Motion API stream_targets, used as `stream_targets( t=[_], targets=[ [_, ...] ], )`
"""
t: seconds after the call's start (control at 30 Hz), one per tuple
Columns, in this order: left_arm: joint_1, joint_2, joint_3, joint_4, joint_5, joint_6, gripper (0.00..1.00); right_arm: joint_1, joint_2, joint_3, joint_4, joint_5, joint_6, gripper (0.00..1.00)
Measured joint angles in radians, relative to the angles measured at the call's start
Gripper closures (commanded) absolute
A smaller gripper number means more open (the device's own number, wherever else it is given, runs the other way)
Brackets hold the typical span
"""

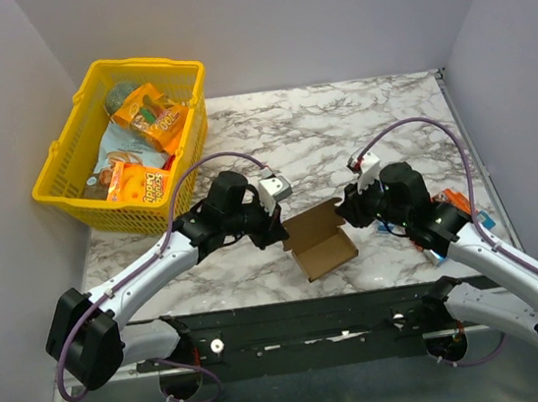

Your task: Fold the paper box

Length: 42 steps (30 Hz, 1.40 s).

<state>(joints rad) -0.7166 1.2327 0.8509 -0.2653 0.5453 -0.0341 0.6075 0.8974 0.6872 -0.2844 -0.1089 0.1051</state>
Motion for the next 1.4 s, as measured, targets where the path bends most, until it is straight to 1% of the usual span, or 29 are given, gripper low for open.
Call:
stream_targets(
  t=[0.2,0.27,0.3,0.37,0.4,0.6,0.67,0.7,0.73,0.8,0.83,0.93,1.1,1.17,1.3,1.4],
  targets=[
    [0.002,0.0,0.0,-0.008,0.016,0.0,1.0,0.0,0.0,0.0,-0.006,-0.039,-0.018,0.69],
    [0.002,0.0,0.0,-0.008,0.019,0.0,1.0,0.0,0.001,0.0,-0.006,-0.05,-0.024,0.72],
    [0.002,0.0,0.0,-0.009,0.024,0.0,1.0,0.0,0.002,0.0,-0.005,-0.054,-0.027,0.75],
    [0.002,0.0,0.0,-0.012,0.026,0.0,1.0,0.0,0.006,0.0,-0.005,-0.061,-0.031,0.78],
    [0.002,0.0,0.0,-0.014,0.028,0.0,1.0,0.0,0.008,0.0,-0.005,-0.063,-0.033,0.83],
    [0.002,-0.002,0.0,-0.019,0.035,0.0,1.0,-0.001,0.019,0.0,0.0,-0.06,-0.045,0.99],
    [0.002,-0.002,0.0,-0.021,0.035,0.0,1.0,-0.001,0.023,0.0,0.004,-0.056,-0.045,0.99],
    [0.002,-0.002,0.0,-0.021,0.035,0.0,0.95,-0.001,0.024,-0.001,0.008,-0.053,-0.045,0.99],
    [0.002,-0.002,0.0,-0.021,0.035,-0.001,0.73,-0.001,0.024,-0.002,0.012,-0.049,-0.045,0.99],
    [0.002,-0.002,0.0,-0.02,0.032,-0.004,0.47,0.0,0.024,-0.01,0.026,-0.042,-0.043,0.99],
    [0.002,-0.002,0.0,-0.016,0.027,-0.008,0.29,0.0,0.023,-0.016,0.035,-0.039,-0.042,0.99],
    [0.002,-0.002,0.0,-0.002,-0.012,-0.022,0.15,0.0,0.014,-0.045,0.066,-0.028,-0.027,0.99],
    [0.009,-0.002,0.0,0.024,-0.138,-0.043,0.11,0.002,-0.002,-0.107,0.137,0.012,-0.001,0.99],
    [0.017,-0.002,-0.003,0.046,-0.181,-0.049,0.07,0.002,-0.005,-0.134,0.167,0.034,0.003,0.99],
    [0.035,0.007,-0.036,0.108,-0.288,-0.064,0.08,0.002,0.0,-0.164,0.226,0.061,0.003,0.99],
    [0.054,0.064,-0.039,0.132,-0.34,-0.069,0.09,0.002,0.028,-0.172,0.277,0.069,-0.002,0.99]
  ],
)
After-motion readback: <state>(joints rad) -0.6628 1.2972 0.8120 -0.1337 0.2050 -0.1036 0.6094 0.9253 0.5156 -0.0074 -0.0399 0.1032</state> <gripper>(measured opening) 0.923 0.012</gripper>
